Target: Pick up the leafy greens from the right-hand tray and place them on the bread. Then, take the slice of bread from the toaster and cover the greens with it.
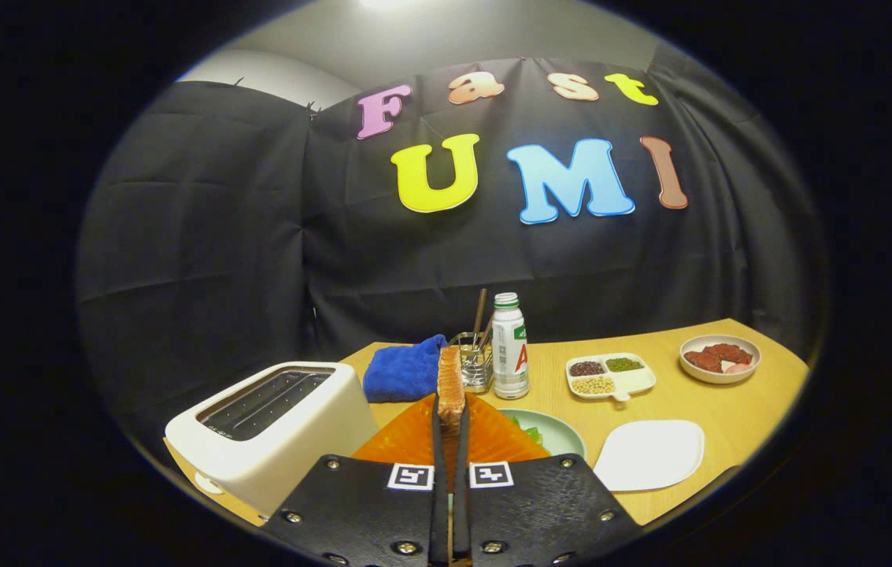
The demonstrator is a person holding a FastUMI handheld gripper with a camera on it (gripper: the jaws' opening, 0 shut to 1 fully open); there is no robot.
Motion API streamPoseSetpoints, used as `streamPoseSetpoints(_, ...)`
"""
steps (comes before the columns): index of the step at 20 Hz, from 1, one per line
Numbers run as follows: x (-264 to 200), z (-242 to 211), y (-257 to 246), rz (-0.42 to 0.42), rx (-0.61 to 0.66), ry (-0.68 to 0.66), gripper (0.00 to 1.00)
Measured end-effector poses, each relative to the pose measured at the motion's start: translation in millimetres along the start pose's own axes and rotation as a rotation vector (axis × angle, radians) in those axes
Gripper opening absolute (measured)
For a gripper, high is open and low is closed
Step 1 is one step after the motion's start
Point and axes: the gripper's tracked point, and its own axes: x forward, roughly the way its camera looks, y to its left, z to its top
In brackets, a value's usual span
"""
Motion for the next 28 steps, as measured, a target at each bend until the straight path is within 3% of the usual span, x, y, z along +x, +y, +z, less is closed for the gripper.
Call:
streamPoseSetpoints(12, 31, -34, -12, -0.016, 0.094, 0.082, 0.02)
streamPoseSetpoints(28, 31, -42, -52, -0.101, 0.036, 0.116, 0.2)
